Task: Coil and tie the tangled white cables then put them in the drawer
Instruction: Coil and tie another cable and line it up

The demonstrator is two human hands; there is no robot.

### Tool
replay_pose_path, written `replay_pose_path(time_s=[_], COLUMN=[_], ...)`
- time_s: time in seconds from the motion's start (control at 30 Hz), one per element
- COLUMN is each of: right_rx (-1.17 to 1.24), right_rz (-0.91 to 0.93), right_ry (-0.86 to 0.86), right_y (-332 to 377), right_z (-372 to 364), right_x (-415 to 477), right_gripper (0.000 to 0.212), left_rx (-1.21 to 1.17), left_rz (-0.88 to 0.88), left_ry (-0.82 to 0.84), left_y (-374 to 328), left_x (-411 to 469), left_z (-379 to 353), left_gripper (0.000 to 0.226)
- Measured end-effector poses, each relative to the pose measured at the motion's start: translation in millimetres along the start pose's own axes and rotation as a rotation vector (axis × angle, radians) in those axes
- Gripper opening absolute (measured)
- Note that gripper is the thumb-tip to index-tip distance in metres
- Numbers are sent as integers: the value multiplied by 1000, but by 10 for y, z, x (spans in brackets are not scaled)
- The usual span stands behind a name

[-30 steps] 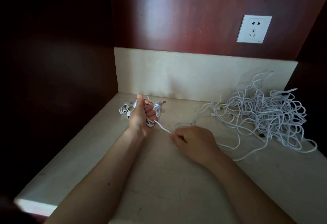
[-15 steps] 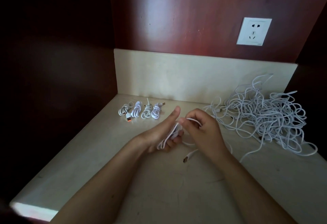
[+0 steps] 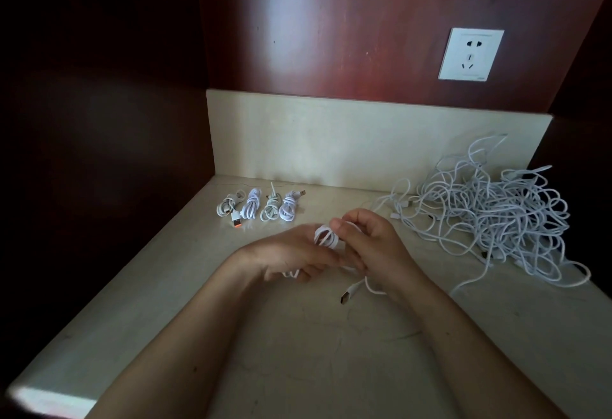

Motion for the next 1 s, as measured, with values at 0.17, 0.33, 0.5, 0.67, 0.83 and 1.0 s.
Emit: replay_pose_path(time_s=[0.17, 0.33, 0.5, 0.67, 0.83, 1.0], right_rx=[-16, 56, 26, 42, 66, 259], right_rz=[-107, -106, 46, 54, 73, -9], right_ry=[93, 127, -12, -90, -169, -171], right_y=[-90, -60, 115, 105, 140, 97], right_z=[-64, -84, -26, 67, 126, 178], right_x=[-23, -41, -30, -6, 10, 29], right_gripper=[19, 14, 10, 16, 13, 10], left_rx=[108, 86, 150, 273, 434, 496], left_rz=[-22, -39, -116, -247, -226, -258], left_ry=[81, 19, -66, -142, -340, -592], left_y=[-55, -68, -167, -262, -196, -381], left_x=[7, 3, 37, 15, 36, -93], left_z=[-186, -124, -45, 10, 149, 237], left_gripper=[33, 12, 9, 20, 10, 24])
Point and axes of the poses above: each hand's wrist, its own x-axis towards the middle knuckle, its own z-axis out of the back of the hand, y = z × x, the point moved 9 cm from there along x, towards the middle knuckle, and after that the axes turned 1 degree about y, right-handed, at the moved point
